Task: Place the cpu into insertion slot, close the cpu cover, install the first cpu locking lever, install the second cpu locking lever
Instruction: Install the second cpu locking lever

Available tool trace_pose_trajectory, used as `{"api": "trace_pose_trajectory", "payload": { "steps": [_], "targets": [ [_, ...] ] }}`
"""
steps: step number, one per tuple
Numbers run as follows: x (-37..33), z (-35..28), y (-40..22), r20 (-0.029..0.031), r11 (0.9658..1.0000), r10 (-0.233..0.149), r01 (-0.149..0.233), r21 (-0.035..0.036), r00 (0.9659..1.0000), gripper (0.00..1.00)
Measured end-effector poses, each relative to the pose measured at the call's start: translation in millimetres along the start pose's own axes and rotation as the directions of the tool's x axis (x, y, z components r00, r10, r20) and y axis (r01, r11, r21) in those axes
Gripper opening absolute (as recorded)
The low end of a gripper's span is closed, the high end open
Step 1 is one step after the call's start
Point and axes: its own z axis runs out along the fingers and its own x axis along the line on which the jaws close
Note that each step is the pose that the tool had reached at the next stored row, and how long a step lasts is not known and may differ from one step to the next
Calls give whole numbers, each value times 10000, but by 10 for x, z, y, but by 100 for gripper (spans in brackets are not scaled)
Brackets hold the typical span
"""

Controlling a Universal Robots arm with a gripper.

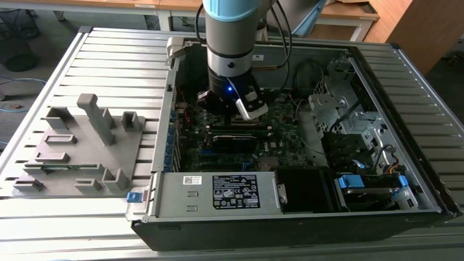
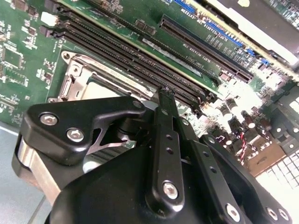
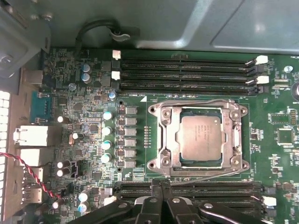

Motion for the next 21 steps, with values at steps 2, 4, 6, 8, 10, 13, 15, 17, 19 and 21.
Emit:
{"api": "trace_pose_trajectory", "payload": {
  "steps": [2,4,6,8,10,13,15,17,19,21],
  "targets": [
    [8,21,-9,-1,10000,-1,1,-5,10000,11],
    [18,45,-15,2,10000,2,-2,-12,10000,11],
    [24,62,-19,0,10000,1,-1,-11,10000,11],
    [24,63,-20,-1,10000,0,0,-8,10000,11],
    [26,73,-20,2,10000,1,-1,-14,10000,11],
    [36,98,-23,1,10000,3,-3,-51,10000,11],
    [42,113,-24,0,10000,4,-4,-63,10000,11],
    [46,123,-26,-1,9999,5,-5,-113,10000,11],
    [51,126,-26,-1,9995,14,-14,-306,10000,11],
    [54,128,-27,-2,9984,25,-25,-573,10000,11]
  ]
}}
